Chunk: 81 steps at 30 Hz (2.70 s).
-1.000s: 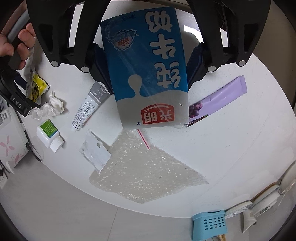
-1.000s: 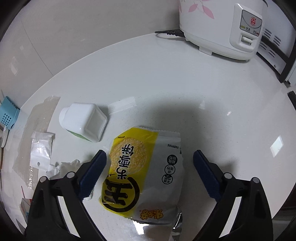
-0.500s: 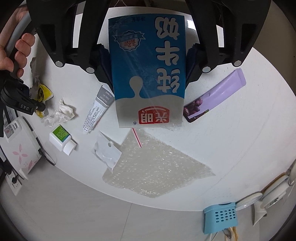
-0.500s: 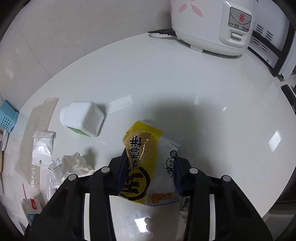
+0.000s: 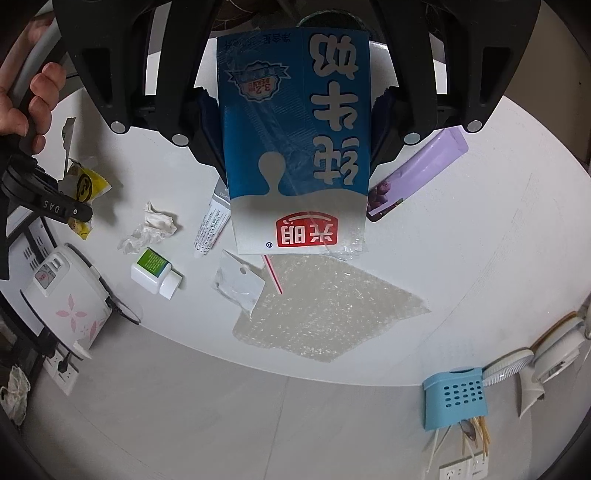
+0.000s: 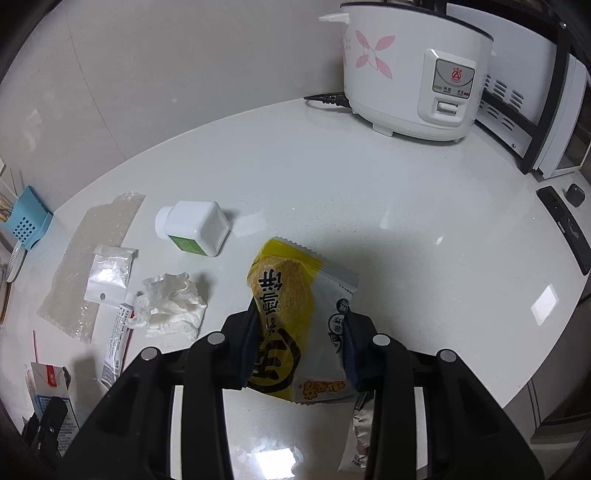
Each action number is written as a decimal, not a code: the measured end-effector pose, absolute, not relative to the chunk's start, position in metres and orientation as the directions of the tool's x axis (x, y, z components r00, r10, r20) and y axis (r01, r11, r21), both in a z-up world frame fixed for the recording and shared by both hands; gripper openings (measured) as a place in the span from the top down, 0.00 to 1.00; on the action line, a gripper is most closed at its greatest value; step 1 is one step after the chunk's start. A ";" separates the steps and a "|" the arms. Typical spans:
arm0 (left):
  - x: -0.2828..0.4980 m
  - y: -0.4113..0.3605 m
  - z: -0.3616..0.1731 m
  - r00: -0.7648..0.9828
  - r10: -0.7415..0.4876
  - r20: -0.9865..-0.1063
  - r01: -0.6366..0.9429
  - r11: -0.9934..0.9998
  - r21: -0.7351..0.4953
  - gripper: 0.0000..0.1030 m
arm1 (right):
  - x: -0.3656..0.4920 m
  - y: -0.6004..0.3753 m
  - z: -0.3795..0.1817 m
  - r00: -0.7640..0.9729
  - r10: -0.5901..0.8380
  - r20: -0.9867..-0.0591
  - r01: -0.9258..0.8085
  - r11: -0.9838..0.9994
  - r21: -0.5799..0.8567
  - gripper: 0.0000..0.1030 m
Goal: Collect trash
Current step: 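Carry the milk carton and yellow snack bag down over the trash bin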
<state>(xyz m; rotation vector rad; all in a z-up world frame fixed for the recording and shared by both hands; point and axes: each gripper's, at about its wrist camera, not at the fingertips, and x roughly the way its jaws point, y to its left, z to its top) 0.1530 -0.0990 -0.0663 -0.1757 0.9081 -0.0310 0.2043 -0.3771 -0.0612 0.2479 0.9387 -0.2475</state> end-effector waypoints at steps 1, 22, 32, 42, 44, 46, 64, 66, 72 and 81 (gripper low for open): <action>0.150 -0.099 -0.064 0.625 -0.100 -0.775 -0.041 0.986 -0.160 0.40 | 0.200 -0.376 -0.059 0.575 -0.104 -0.811 0.311 0.945 0.100 0.66; 0.044 -0.075 -0.031 0.789 -0.172 -0.590 0.132 0.985 -0.111 0.40 | 0.040 -0.291 -0.018 0.815 0.029 -0.579 0.023 0.996 0.082 0.67; -0.031 -0.051 -0.048 0.839 -0.165 -0.519 0.144 0.986 -0.080 0.40 | -0.051 -0.257 -0.057 0.852 0.121 -0.509 -0.086 0.992 0.092 0.67; -0.087 -0.041 -0.104 0.833 -0.149 -0.533 0.152 0.988 -0.039 0.40 | -0.106 -0.220 -0.110 0.851 0.169 -0.497 -0.168 0.985 0.047 0.67; -0.090 -0.037 -0.120 0.824 -0.148 -0.546 0.149 0.988 -0.043 0.40 | -0.108 -0.216 -0.123 0.840 0.189 -0.508 -0.183 0.981 0.063 0.67; -0.091 -0.033 -0.138 0.810 -0.157 -0.566 0.150 0.987 -0.059 0.40 | -0.108 -0.212 -0.141 0.830 0.187 -0.526 -0.185 0.981 0.056 0.67; -0.079 -0.011 -0.312 0.706 -0.163 -0.689 0.105 0.987 -0.126 0.40 | -0.089 -0.181 -0.297 0.747 0.205 -0.632 -0.219 0.974 0.057 0.67; -0.074 -0.011 -0.332 0.689 -0.158 -0.708 0.098 0.987 -0.124 0.40 | -0.083 -0.182 -0.313 0.736 0.190 -0.649 -0.200 0.978 0.059 0.67; -0.057 -0.013 -0.391 0.619 -0.161 -0.769 0.074 0.986 -0.147 0.40 | -0.062 -0.183 -0.367 0.683 0.167 -0.711 -0.162 0.984 0.076 0.67; -0.029 -0.017 -0.459 0.509 -0.195 -0.839 0.071 0.980 -0.184 0.40 | -0.029 -0.187 -0.429 0.597 0.140 -0.790 -0.114 0.990 0.089 0.67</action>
